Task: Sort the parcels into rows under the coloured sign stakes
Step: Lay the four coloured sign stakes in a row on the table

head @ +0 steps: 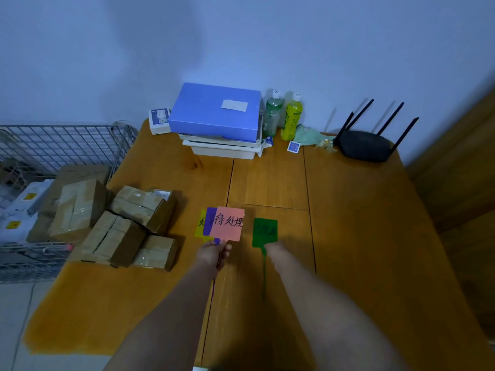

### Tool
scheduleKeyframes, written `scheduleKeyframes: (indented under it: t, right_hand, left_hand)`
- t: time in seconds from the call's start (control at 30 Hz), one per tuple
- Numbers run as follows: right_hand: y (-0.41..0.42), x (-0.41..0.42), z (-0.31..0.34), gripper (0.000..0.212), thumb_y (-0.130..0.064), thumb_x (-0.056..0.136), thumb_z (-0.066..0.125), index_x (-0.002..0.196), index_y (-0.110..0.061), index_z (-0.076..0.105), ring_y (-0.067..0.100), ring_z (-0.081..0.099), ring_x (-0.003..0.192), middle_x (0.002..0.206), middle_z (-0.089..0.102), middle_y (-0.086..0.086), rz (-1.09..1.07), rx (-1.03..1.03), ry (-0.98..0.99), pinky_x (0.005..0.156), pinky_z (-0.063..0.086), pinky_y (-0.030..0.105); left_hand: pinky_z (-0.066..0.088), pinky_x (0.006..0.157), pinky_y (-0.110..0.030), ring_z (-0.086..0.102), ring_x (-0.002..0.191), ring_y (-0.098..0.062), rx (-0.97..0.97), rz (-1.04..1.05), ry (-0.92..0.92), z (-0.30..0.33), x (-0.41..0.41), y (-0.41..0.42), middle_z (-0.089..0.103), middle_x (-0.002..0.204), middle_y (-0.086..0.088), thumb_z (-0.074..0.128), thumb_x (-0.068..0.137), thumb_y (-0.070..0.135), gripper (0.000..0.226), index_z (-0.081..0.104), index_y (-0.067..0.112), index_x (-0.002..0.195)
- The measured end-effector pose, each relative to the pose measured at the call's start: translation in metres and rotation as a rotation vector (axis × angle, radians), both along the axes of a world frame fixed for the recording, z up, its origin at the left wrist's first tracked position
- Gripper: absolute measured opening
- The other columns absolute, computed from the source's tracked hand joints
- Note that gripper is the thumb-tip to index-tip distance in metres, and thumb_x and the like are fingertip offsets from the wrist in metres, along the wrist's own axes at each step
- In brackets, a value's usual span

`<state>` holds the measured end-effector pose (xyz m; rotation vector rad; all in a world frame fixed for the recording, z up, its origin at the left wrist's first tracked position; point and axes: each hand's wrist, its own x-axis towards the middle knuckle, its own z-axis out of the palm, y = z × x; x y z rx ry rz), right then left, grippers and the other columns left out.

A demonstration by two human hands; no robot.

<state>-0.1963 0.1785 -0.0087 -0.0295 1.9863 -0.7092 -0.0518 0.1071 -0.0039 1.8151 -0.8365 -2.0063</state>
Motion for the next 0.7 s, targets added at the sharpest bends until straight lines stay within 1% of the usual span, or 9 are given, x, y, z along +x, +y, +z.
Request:
scheduleKeyframes:
  t: [0.1,0.2,0.27,0.33,0.47,0.53,0.6,0.67,0.7]
  right_hand:
    - [-0.005,0.005,0.007,0.040,-0.031,0.094,0.048,0.128,-0.009,0.049,0.022,0.059,0.103,0.118,0.061,0.010,-0.017,-0.154,-0.132,0.090,0.048,0.034]
    - [-0.010,0.012,0.021,0.029,-0.039,0.091,0.053,0.110,-0.017,0.058,0.020,0.062,0.095,0.104,0.065,0.004,0.006,-0.263,-0.242,0.082,0.050,0.032]
    - [-0.012,0.016,0.024,0.018,-0.034,0.090,0.057,0.098,-0.019,0.061,0.018,0.062,0.088,0.093,0.066,0.002,-0.026,-0.284,-0.229,0.072,0.049,0.028]
    - [-0.011,0.016,0.028,0.010,-0.024,0.089,0.058,0.096,-0.018,0.062,0.013,0.058,0.072,0.080,0.063,0.000,-0.125,-0.308,-0.203,0.061,0.045,0.024]
    - [-0.003,0.010,0.032,0.005,-0.014,0.091,0.056,0.089,-0.014,0.060,0.008,0.050,0.046,0.066,0.056,0.000,-0.251,-0.328,-0.171,0.042,0.039,0.017]
    - [0.001,0.006,0.034,0.007,-0.012,0.091,0.056,0.097,-0.011,0.059,0.011,0.051,0.048,0.067,0.057,0.003,-0.298,-0.342,-0.144,0.044,0.040,0.019]
    - [0.005,-0.002,0.035,0.013,-0.010,0.092,0.053,0.105,-0.011,0.058,0.019,0.057,0.064,0.077,0.061,0.006,-0.376,-0.361,-0.122,0.052,0.044,0.024]
    - [0.010,-0.014,0.036,0.017,-0.010,0.095,0.048,0.108,-0.009,0.058,0.024,0.060,0.077,0.087,0.063,0.008,-0.459,-0.378,-0.106,0.061,0.051,0.031]
    - [0.013,-0.021,0.036,0.018,-0.010,0.096,0.046,0.108,-0.007,0.058,0.024,0.062,0.074,0.086,0.064,0.009,-0.485,-0.383,-0.105,0.063,0.052,0.033]
  left_hand:
    - [0.033,0.041,-0.015,0.053,0.043,-0.003,-0.044,-0.052,0.044,0.005,-0.008,0.001,0.067,0.056,0.004,0.054,0.094,0.014,0.019,0.048,0.018,0.076]
    - [0.035,0.046,-0.017,0.051,0.049,-0.010,-0.092,-0.129,0.063,0.006,-0.018,0.007,0.063,0.063,0.000,0.056,0.094,0.015,0.021,0.051,0.017,0.074]
    - [0.041,0.046,-0.020,0.052,0.052,-0.011,-0.101,-0.153,0.099,0.008,-0.026,0.012,0.061,0.068,-0.002,0.056,0.094,0.016,0.014,0.055,0.016,0.080]
    - [0.046,0.040,-0.018,0.060,0.049,-0.007,-0.082,-0.189,0.160,0.011,-0.034,0.017,0.065,0.072,-0.002,0.055,0.094,0.017,0.005,0.058,0.015,0.091]
    - [0.049,0.039,-0.018,0.064,0.052,-0.007,-0.065,-0.247,0.195,0.012,-0.049,0.026,0.069,0.075,-0.003,0.054,0.094,0.018,0.012,0.058,0.014,0.104]
    - [0.049,0.045,-0.023,0.061,0.054,-0.012,-0.070,-0.259,0.178,0.014,-0.057,0.030,0.067,0.072,-0.005,0.055,0.094,0.018,0.011,0.060,0.011,0.101]
    - [0.049,0.052,-0.027,0.060,0.060,-0.017,-0.051,-0.235,0.159,0.015,-0.066,0.032,0.066,0.076,-0.007,0.056,0.093,0.016,0.008,0.059,0.010,0.097]
    - [0.050,0.057,-0.030,0.060,0.069,-0.019,-0.031,-0.192,0.176,0.016,-0.078,0.036,0.065,0.086,-0.008,0.056,0.093,0.014,0.011,0.058,0.009,0.103]
    - [0.050,0.059,-0.030,0.060,0.071,-0.018,-0.027,-0.177,0.193,0.017,-0.084,0.039,0.064,0.086,-0.007,0.054,0.094,0.013,0.016,0.056,0.009,0.109]
